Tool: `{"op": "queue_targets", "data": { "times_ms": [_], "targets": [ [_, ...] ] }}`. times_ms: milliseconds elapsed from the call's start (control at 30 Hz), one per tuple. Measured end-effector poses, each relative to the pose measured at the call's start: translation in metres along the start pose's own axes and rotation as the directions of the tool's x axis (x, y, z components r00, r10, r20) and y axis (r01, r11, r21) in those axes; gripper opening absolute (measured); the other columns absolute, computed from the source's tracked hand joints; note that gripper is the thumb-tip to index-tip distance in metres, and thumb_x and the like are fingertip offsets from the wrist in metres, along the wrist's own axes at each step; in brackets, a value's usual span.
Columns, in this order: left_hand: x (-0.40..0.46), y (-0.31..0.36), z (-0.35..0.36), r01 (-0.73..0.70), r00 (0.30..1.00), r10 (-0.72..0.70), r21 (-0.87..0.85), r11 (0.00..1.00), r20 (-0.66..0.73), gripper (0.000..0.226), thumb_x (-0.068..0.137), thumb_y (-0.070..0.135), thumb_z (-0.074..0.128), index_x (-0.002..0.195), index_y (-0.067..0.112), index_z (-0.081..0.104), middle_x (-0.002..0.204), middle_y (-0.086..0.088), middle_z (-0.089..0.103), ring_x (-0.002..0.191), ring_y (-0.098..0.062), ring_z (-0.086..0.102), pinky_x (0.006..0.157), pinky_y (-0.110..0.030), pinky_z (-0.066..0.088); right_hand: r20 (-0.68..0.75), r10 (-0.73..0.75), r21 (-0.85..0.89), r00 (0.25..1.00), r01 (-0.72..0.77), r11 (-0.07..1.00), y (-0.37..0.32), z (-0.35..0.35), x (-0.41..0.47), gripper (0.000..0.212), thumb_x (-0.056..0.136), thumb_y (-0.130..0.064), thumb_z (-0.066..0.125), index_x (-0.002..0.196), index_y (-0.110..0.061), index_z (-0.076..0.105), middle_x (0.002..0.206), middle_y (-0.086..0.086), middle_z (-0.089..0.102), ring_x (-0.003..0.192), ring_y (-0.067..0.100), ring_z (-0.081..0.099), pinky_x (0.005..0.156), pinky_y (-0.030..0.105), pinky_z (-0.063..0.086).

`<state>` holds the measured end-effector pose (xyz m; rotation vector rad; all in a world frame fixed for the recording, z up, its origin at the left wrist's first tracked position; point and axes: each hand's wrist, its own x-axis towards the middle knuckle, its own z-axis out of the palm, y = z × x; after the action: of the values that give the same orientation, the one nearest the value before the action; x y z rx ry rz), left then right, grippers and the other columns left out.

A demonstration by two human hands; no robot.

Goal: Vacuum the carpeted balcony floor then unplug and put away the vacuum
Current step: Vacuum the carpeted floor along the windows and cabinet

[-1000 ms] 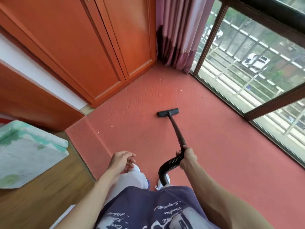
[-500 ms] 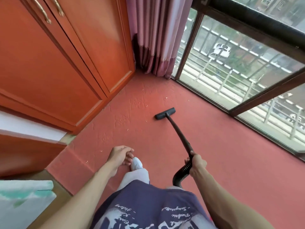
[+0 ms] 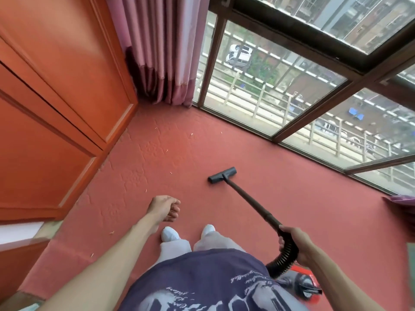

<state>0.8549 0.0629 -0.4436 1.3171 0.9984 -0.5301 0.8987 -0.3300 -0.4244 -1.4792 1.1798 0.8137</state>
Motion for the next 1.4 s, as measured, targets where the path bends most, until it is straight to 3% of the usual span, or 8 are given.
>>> {"op": "queue_targets", "data": {
  "times_ms": [267, 433, 600, 767, 1067, 1267, 1400],
  "targets": [
    [0.015, 0.032, 0.003, -0.011, 0.999, 0.008, 0.083, 0.996, 0.037, 0.018, 0.092, 0.006, 0.047, 0.089, 0.002, 0.064, 0.065, -0.010, 0.060, 0.048, -0.019, 0.052, 0.050, -0.027, 0.046, -0.030, 0.016, 0.119, 0.999, -0.012, 0.993, 0.016, 0.054, 0.020, 0.021, 0.093, -0.017, 0.058, 0.079, -0.005, 0.048, 0.052, 0.007, 0.040, 0.036, 0.019, 0.040, 0.040, 0.026, 0.038],
    [0.030, 0.057, -0.003, -0.022, 1.000, 0.023, 0.109, 0.994, -0.008, 0.018, 0.092, 0.006, 0.047, 0.090, 0.001, 0.065, 0.064, -0.010, 0.059, 0.049, -0.020, 0.053, 0.053, -0.029, 0.047, -0.156, -0.063, 0.127, 0.986, 0.083, 0.988, -0.036, 0.093, 0.043, 0.024, 0.089, -0.019, 0.067, 0.079, -0.002, 0.053, 0.053, 0.008, 0.042, 0.038, 0.018, 0.038, 0.040, 0.025, 0.038],
    [0.047, 0.101, 0.012, -0.049, 0.997, 0.055, 0.122, 0.991, -0.045, 0.019, 0.093, 0.006, 0.047, 0.091, 0.000, 0.065, 0.067, -0.010, 0.060, 0.052, -0.021, 0.054, 0.057, -0.031, 0.049, -0.231, -0.089, 0.178, 0.969, 0.132, 0.975, -0.101, 0.118, 0.078, 0.024, 0.086, -0.018, 0.068, 0.091, 0.000, 0.053, 0.056, 0.010, 0.044, 0.037, 0.018, 0.038, 0.040, 0.025, 0.041],
    [0.067, 0.155, 0.048, -0.053, 0.996, 0.063, 0.139, 0.989, -0.071, 0.018, 0.093, 0.006, 0.048, 0.091, 0.001, 0.065, 0.065, -0.008, 0.060, 0.048, -0.017, 0.054, 0.053, -0.028, 0.048, -0.236, -0.083, 0.174, 0.968, 0.126, 0.977, -0.168, 0.132, 0.110, 0.025, 0.084, -0.020, 0.068, 0.079, -0.001, 0.052, 0.056, 0.010, 0.046, 0.039, 0.019, 0.040, 0.044, 0.029, 0.042],
    [0.104, 0.233, 0.127, -0.044, 0.998, 0.051, 0.174, 0.984, -0.035, 0.018, 0.092, 0.005, 0.048, 0.091, 0.001, 0.065, 0.066, -0.008, 0.060, 0.049, -0.018, 0.054, 0.052, -0.028, 0.047, -0.236, -0.053, 0.155, 0.970, 0.091, 0.984, -0.241, 0.117, 0.150, 0.028, 0.079, -0.028, 0.069, 0.080, -0.003, 0.058, 0.049, 0.008, 0.049, 0.035, 0.021, 0.044, 0.052, 0.032, 0.048],
    [0.122, 0.259, 0.165, -0.039, 0.999, 0.029, 0.251, 0.967, 0.045, 0.018, 0.093, 0.005, 0.047, 0.090, 0.002, 0.064, 0.066, -0.010, 0.059, 0.049, -0.018, 0.052, 0.051, -0.027, 0.046, -0.271, 0.105, 0.288, 0.957, -0.024, 0.957, -0.206, 0.068, 0.144, 0.026, 0.082, -0.024, 0.069, 0.074, -0.005, 0.053, 0.050, 0.009, 0.044, 0.035, 0.018, 0.039, 0.042, 0.026, 0.038],
    [0.129, 0.263, 0.178, -0.040, 0.998, 0.024, 0.280, 0.959, 0.061, 0.018, 0.092, 0.004, 0.046, 0.086, 0.004, 0.063, 0.065, -0.010, 0.058, 0.047, -0.018, 0.051, 0.049, -0.025, 0.045, -0.225, 0.145, 0.267, 0.964, -0.082, 0.960, -0.190, 0.041, 0.137, 0.021, 0.087, -0.019, 0.064, 0.078, -0.004, 0.052, 0.050, 0.008, 0.041, 0.039, 0.018, 0.038, 0.040, 0.024, 0.037]
  ]
}}
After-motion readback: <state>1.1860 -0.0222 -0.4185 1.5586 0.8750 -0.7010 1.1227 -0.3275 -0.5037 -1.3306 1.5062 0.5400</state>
